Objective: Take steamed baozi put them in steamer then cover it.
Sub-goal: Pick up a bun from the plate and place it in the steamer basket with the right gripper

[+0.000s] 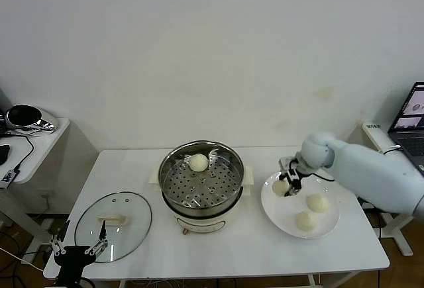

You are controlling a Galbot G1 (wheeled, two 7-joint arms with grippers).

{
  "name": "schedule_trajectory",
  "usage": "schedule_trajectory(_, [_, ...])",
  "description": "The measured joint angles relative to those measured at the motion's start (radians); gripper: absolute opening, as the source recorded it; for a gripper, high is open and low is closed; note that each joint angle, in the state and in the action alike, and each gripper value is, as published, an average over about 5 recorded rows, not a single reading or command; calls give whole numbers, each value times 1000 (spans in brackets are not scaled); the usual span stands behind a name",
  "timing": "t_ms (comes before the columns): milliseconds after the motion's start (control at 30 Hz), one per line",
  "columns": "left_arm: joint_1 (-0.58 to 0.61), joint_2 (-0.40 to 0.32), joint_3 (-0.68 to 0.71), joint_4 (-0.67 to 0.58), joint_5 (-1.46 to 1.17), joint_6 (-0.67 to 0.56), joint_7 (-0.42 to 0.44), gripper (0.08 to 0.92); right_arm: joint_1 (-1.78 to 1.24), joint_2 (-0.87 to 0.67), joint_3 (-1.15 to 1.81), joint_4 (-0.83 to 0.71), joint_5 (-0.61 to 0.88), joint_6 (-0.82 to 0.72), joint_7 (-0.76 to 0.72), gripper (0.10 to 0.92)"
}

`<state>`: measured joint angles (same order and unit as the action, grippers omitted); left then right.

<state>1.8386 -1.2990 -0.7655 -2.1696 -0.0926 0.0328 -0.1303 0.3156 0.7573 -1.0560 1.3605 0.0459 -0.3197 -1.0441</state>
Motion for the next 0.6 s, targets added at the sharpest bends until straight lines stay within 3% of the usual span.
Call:
schedule_trajectory(300, [-15,9,13,4,-3,2,1,823,226,61,-117,73,218,-102,44,574])
schedule_trajectory(600, [-25,19,7,21,-11,2,0,823,292,257,-181,53,408,-220,134,577])
